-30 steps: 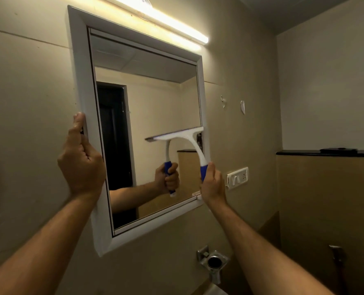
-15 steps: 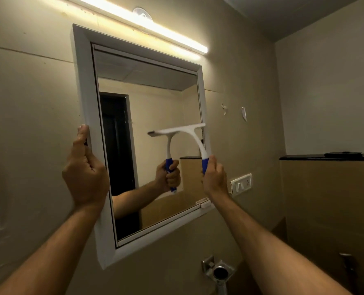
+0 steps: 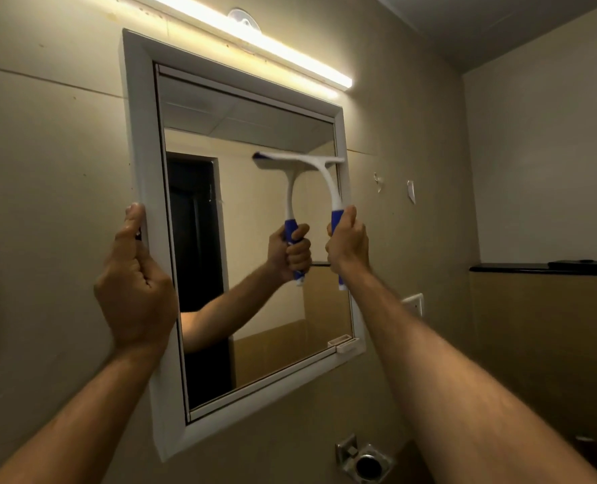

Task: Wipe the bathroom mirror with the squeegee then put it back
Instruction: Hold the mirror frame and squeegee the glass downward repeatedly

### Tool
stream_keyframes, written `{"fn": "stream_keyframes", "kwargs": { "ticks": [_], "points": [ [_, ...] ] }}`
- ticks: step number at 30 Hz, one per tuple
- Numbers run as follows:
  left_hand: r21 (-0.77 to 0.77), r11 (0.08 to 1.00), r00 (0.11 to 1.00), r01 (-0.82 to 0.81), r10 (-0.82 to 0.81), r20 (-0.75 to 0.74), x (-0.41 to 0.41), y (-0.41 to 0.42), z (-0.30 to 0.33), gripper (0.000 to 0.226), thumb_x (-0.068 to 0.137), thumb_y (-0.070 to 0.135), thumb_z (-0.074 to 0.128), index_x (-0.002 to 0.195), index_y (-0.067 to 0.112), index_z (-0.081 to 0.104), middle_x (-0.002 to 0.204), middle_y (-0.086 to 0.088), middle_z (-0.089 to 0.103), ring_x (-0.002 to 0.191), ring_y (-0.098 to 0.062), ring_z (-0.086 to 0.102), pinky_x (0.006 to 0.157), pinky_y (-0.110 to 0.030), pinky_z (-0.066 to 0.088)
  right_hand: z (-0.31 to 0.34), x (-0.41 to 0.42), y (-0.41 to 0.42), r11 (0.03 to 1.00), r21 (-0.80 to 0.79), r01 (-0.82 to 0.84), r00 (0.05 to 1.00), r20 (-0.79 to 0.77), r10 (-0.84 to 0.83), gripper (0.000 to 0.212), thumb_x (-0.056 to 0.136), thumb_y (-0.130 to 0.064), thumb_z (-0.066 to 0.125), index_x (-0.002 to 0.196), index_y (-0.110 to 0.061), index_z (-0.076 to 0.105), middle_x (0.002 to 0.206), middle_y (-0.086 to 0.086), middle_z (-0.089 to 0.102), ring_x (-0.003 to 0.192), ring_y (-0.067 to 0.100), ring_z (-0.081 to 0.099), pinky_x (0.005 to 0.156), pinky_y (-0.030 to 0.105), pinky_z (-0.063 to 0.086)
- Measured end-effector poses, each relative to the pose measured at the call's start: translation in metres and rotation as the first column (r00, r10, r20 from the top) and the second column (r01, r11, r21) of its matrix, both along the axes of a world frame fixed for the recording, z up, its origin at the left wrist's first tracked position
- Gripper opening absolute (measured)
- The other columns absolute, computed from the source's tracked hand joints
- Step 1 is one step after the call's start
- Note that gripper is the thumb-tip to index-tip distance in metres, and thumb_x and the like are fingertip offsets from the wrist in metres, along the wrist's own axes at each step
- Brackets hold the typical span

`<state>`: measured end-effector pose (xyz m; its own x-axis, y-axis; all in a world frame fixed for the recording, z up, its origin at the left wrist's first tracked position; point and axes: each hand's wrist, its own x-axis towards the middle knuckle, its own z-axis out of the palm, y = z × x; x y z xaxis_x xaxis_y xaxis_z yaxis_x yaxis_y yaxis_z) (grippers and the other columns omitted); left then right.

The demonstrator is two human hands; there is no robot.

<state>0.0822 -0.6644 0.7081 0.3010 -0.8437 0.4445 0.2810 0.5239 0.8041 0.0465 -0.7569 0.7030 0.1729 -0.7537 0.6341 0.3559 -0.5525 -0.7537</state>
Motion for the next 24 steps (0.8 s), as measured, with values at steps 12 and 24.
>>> {"fn": "stream_keyframes", "kwargs": {
  "ticks": [12, 24],
  "points": [
    [-0.092, 0.995, 1.0, 0.024, -0.024, -0.003, 0.004, -0.002, 0.036, 0.038, 0.079, 0.03, 0.031, 0.09, 0.027, -0.006, 0.072, 0.0, -0.024, 0.056, -0.021, -0.028, 0.035, -0.047, -0.013, 0.053, -0.013, -0.001, 0.995, -0.094, -0.015, 1.0, 0.011, 0.016, 0.058, 0.096, -0.058, 0.016, 0.074, -0.018, 0.053, 0.063, 0.004, 0.052, 0.053, 0.019, 0.048, 0.056, 0.035, 0.041],
    [0.097, 0.974, 0.979, -0.206, 0.203, 0.034, 0.003, 0.009, -0.052, 0.038, 0.081, 0.031, 0.033, 0.08, 0.024, -0.004, 0.061, 0.011, -0.016, 0.048, -0.01, -0.023, 0.027, -0.047, 0.0, -0.087, -0.006, -0.005, 1.0, 0.014, -0.022, 0.997, -0.079, 0.023, 0.056, 0.098, -0.056, 0.015, 0.074, -0.019, 0.05, 0.057, 0.001, 0.048, 0.049, 0.018, 0.046, 0.051, 0.031, 0.038]
  ]
}}
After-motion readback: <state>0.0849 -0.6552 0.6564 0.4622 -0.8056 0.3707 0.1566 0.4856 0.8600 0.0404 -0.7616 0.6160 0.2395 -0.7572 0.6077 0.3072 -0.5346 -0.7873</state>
